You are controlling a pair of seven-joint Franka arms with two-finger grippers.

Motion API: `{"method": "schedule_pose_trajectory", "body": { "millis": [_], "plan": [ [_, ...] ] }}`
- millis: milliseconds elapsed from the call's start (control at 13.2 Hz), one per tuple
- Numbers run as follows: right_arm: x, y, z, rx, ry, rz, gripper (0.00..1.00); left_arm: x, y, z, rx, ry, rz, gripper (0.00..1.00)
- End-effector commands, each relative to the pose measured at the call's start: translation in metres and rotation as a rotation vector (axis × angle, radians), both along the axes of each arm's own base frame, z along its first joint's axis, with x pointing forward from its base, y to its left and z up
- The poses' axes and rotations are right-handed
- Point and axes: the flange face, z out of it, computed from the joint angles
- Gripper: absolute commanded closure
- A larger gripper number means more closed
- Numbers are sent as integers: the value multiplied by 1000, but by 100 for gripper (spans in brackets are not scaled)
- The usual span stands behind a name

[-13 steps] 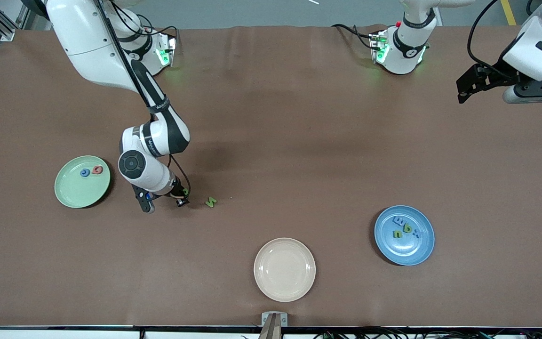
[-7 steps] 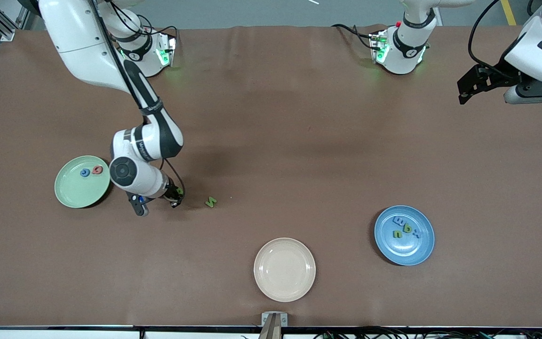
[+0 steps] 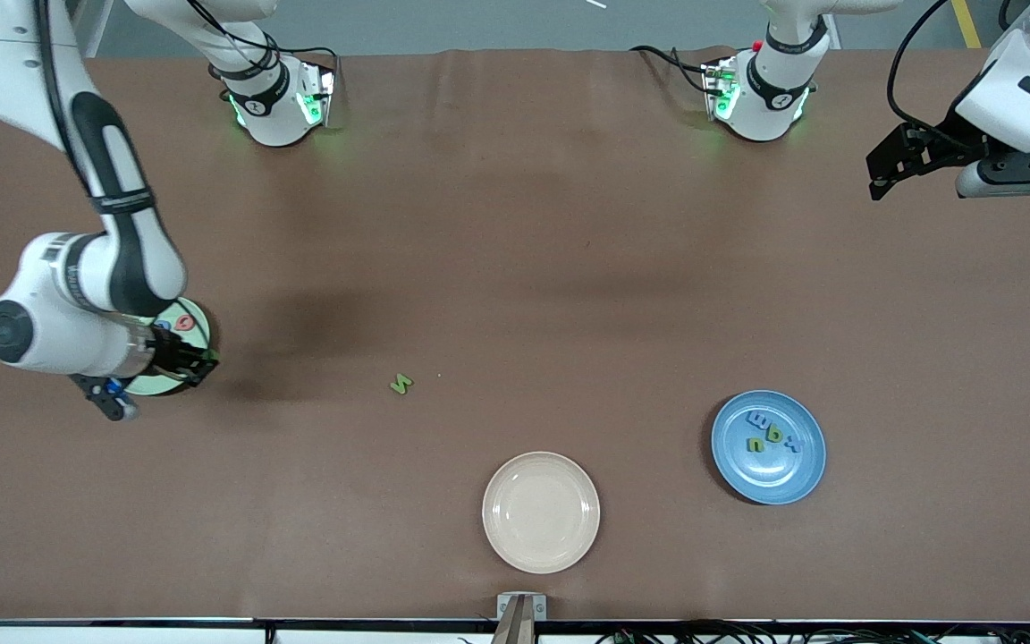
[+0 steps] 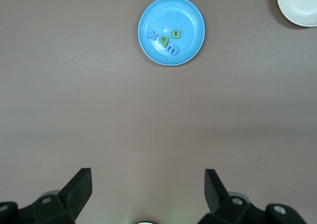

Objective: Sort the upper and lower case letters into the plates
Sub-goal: 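Release the green B onto the green plate with the right gripper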

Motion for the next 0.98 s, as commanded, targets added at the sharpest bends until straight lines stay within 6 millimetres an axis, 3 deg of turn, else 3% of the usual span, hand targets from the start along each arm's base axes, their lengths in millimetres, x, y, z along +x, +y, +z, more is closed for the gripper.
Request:
{"method": "schedule_pose_trajectory", "body": {
  "millis": [0, 151, 302, 756, 831, 907],
  "plan": [
    [-19, -51, -11, 28, -37, 119, 85, 1, -2, 1, -14, -9, 7, 0],
    [-27, -83, -19, 33, -79, 189, 85, 6, -3, -4, -13, -6, 7, 0],
    [-33, -94, -40, 24, -111, 224, 85, 7, -2, -4, -14, -8, 8, 0],
    [-46, -87, -70, 17, -123, 229, 82, 10, -2, -4, -16, -21, 5, 0],
    [-46, -87, -69, 18, -122, 232, 76, 7, -2, -2, -16, -20, 5, 0],
    [-46, -87, -69, 20, -118, 233, 51, 6, -2, -3, -14, -8, 7, 0]
  ]
}}
